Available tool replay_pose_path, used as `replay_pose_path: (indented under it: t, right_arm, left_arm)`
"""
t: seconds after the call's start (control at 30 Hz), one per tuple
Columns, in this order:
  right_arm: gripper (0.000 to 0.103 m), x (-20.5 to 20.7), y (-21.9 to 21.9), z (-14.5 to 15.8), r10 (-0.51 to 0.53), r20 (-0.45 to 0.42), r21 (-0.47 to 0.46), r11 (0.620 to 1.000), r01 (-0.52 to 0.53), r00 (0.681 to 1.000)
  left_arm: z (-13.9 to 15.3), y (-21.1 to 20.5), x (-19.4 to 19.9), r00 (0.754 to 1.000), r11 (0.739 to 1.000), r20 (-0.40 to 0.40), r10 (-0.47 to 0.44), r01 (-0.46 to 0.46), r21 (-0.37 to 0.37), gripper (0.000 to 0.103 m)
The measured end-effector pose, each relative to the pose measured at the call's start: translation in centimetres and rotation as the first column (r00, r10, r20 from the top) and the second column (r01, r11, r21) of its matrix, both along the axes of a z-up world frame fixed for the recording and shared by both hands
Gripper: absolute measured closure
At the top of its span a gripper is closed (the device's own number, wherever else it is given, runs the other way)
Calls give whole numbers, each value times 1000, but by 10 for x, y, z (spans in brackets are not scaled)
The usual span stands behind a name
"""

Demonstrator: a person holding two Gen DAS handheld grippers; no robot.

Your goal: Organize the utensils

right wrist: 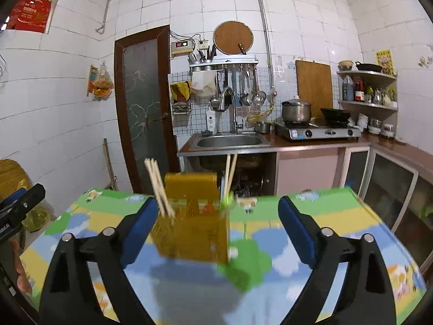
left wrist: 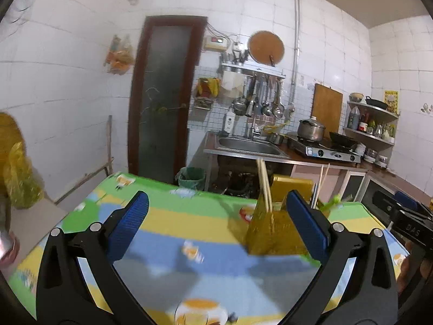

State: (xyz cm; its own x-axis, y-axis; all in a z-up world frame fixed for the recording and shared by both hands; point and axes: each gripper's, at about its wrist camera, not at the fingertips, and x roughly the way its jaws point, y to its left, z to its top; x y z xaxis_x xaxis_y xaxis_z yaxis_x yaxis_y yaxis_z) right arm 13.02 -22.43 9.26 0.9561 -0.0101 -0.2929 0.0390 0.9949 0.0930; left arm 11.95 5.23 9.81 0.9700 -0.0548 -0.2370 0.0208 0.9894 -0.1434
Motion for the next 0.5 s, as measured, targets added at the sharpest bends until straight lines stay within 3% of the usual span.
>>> replay_pose_path:
  t: [0.27,0.5]
  right_arm:
    - [5,-77,7,-59,-23,-22,-1,1000,23,999]
    - [5,-94,1,-88,-44,-2,-2,999,44,999]
  left_arm:
    - [-59,1,-57,999,1000,-49,-1,2,16,5]
    - [-90,-7,-71,999,999,-48,-13,16,47,5]
